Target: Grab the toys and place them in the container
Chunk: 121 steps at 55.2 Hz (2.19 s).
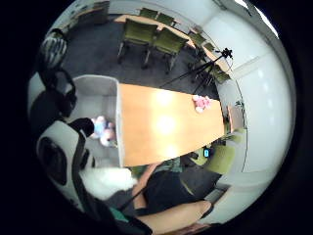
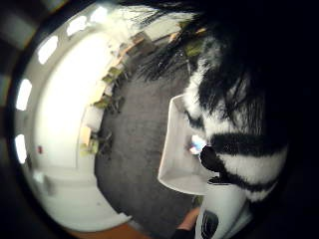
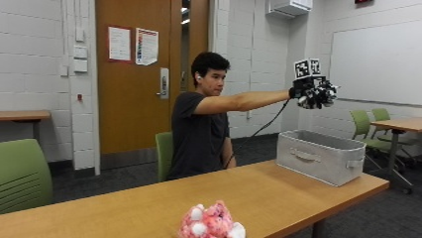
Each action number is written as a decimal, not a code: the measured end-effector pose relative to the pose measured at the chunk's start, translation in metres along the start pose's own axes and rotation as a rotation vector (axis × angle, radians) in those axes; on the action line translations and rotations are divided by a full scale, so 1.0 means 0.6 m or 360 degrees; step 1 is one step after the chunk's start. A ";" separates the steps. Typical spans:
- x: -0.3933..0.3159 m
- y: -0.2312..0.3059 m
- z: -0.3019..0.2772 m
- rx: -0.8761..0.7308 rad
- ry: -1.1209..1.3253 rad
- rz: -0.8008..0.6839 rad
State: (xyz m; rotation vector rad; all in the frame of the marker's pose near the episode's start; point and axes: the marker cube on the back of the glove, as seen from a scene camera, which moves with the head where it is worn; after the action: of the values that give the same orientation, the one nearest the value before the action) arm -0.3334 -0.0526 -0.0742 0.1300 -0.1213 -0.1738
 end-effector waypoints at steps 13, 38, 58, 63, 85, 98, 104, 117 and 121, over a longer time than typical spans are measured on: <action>-0.036 -0.005 0.060 -0.0062 0.0150 -0.0043; -0.024 0.050 0.027 -0.0128 0.0016 -0.0178; 0.383 0.042 -0.021 -0.0090 0.0244 0.0048; 0.492 0.043 -0.034 -0.0067 0.0246 0.0081; 0.833 0.059 -0.011 -0.0108 0.0297 0.0255; 0.981 0.042 0.122 -0.0192 0.0234 0.0361; 1.023 0.047 0.202 -0.0277 0.0186 0.0408; 1.068 0.067 0.340 -0.0437 0.0139 0.0497; 1.074 0.073 0.366 -0.0481 0.0164 0.0508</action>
State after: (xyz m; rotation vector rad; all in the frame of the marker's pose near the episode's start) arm 0.2748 -0.1518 0.2181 -0.1816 -0.0112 0.1341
